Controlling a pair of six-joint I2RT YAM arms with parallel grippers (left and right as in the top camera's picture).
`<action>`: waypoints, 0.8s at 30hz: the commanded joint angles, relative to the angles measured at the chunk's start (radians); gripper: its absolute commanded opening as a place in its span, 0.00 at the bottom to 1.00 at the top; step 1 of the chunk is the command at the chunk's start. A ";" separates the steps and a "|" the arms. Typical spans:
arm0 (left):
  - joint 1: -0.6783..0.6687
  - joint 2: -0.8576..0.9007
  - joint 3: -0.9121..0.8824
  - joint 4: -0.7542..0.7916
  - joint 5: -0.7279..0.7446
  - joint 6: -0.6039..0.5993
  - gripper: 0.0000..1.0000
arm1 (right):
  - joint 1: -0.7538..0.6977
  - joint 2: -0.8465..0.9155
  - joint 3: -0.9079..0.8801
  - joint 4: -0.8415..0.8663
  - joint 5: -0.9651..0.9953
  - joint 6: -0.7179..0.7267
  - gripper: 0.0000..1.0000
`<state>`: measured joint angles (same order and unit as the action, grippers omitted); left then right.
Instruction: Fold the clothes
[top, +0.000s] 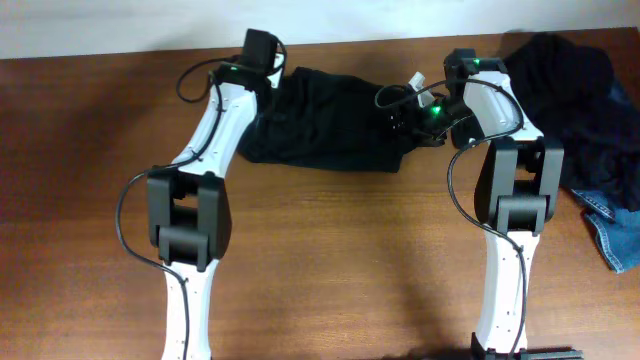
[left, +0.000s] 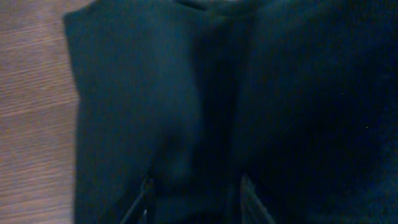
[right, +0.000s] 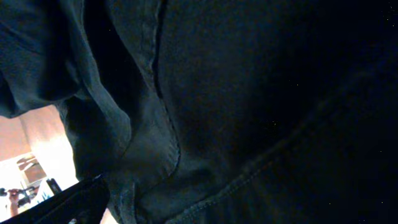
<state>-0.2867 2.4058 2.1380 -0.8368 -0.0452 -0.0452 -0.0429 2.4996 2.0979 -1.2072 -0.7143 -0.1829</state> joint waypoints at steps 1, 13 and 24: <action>-0.062 0.002 -0.002 0.011 -0.017 0.032 0.40 | 0.011 0.020 -0.020 -0.005 0.076 -0.004 0.97; -0.192 0.119 -0.002 0.012 -0.207 0.092 0.51 | 0.011 0.020 -0.020 -0.006 0.076 -0.004 0.97; -0.186 0.051 0.025 -0.035 -0.207 0.091 0.81 | 0.011 0.020 -0.020 -0.002 0.067 -0.003 0.96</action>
<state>-0.4541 2.4649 2.1635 -0.8322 -0.3187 0.0341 -0.0429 2.4992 2.0979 -1.2068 -0.7128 -0.1829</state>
